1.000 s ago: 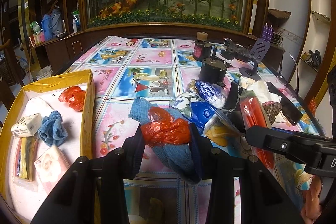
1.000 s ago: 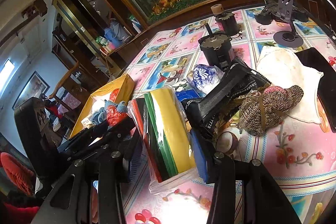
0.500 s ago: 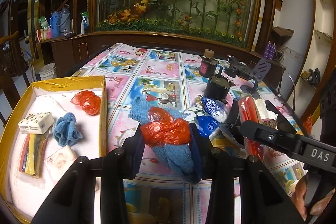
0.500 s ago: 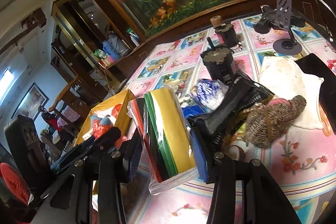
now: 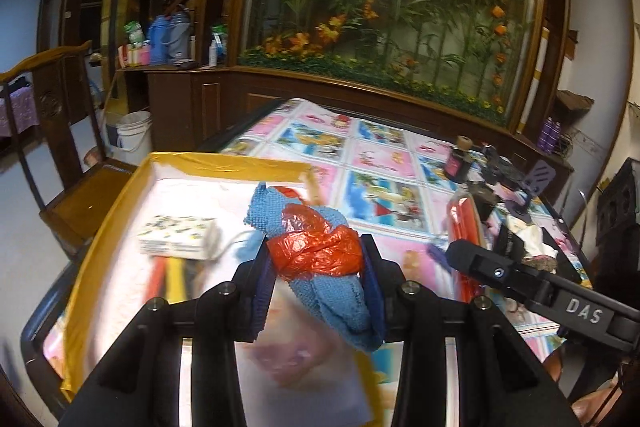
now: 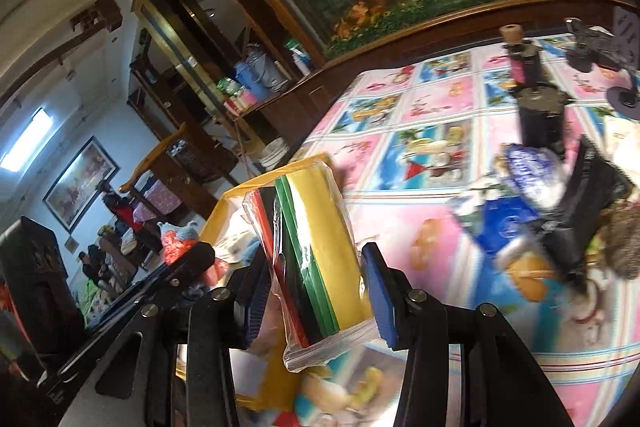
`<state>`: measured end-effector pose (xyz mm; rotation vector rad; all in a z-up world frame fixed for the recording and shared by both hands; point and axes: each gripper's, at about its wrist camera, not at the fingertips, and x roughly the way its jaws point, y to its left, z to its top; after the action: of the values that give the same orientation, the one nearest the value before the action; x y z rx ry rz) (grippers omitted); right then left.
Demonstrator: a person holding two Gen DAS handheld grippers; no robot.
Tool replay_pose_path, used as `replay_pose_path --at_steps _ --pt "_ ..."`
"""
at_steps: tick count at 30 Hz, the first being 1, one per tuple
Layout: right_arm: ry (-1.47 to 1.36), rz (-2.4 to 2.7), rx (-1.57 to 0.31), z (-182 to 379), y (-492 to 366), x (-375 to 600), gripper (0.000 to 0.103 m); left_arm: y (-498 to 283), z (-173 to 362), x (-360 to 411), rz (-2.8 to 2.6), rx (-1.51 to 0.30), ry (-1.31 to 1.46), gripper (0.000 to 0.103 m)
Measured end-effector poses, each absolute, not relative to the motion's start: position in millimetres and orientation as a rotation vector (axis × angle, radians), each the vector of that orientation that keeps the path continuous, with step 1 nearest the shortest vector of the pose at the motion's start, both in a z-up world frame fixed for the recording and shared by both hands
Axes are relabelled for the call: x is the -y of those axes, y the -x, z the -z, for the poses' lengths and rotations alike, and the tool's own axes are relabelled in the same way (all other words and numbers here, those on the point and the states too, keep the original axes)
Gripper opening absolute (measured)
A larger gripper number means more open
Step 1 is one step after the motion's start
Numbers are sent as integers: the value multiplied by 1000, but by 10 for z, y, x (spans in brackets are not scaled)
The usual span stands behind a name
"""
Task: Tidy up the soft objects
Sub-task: 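Carry the blue towel and striped sponge pack over the tray with both tools, then open the left tool over the tray while the right tool releases the sponge pack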
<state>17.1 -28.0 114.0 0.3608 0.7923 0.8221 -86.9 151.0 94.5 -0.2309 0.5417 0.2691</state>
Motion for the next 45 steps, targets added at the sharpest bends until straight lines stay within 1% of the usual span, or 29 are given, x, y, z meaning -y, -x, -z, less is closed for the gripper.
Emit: replay_pose_path --at_steps 5,11,20,26,28,29,30,34,37,39,41,45 --pt "-323 -909 -815 -1168 13 -233 49 1033 -854 -1852 -345 -564 252 39" --pt "-251 -947 -861 -1068 159 -718 49 1180 -738 -2226 -413 -588 311 39" --pt "-202 -923 -952 -841 118 -899 49 1242 -411 -2479 -418 -684 370 39" --pt "-163 -920 -970 -777 116 -950 51 1225 -385 -2497 -409 -697 372 40" --pt "-152 -919 -962 -796 155 -939 51 1214 -372 -2505 -400 -705 377 43" --pt "-150 -920 -963 -791 161 -943 51 1218 -364 -2512 -396 -711 384 50" --pt "-151 -923 -966 -785 172 -946 51 1216 -357 -2523 -391 -713 394 52" --pt "-151 -930 -974 -779 189 -935 52 1220 -339 -2526 -367 -714 408 54" --pt "-154 -940 -978 -789 200 -928 58 1197 -329 -2521 -353 -727 408 57" --pt "-161 -947 -972 -802 203 -913 59 1197 -332 -2515 -352 -724 410 57" --pt "-171 -955 -966 -823 206 -897 63 1206 -335 -2515 -349 -717 415 57" --pt "-204 -962 -944 -867 207 -833 63 1215 -342 -2516 -351 -711 419 57"
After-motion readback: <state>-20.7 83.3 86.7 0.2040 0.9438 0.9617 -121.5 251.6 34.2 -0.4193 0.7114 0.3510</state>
